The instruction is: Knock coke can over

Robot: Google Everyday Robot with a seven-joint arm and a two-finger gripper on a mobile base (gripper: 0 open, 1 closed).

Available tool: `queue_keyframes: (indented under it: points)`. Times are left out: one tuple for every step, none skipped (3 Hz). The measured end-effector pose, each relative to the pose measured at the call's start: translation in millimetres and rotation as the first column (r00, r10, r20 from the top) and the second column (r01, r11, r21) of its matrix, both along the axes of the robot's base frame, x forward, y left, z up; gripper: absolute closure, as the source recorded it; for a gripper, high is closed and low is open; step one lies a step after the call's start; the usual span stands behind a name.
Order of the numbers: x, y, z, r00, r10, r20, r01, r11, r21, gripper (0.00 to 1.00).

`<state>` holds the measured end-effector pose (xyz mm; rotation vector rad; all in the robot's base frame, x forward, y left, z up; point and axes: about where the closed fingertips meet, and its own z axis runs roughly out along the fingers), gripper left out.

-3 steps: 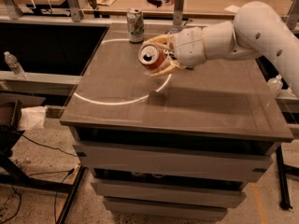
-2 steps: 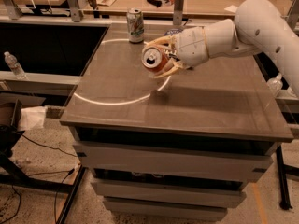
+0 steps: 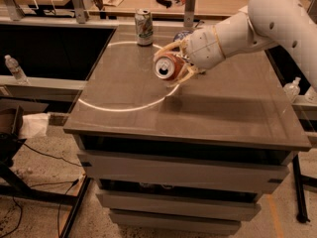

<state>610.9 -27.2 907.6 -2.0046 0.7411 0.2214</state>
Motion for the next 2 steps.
queue_keyframes:
  points:
    - [-2, 4, 2, 0.9994, 0.019, 0.03, -0.018, 1.0, -0.022, 1.0]
    - [-13, 20, 25, 0.9764, 0.128, 0.174, -0.108, 0.987, -0.121, 1.0]
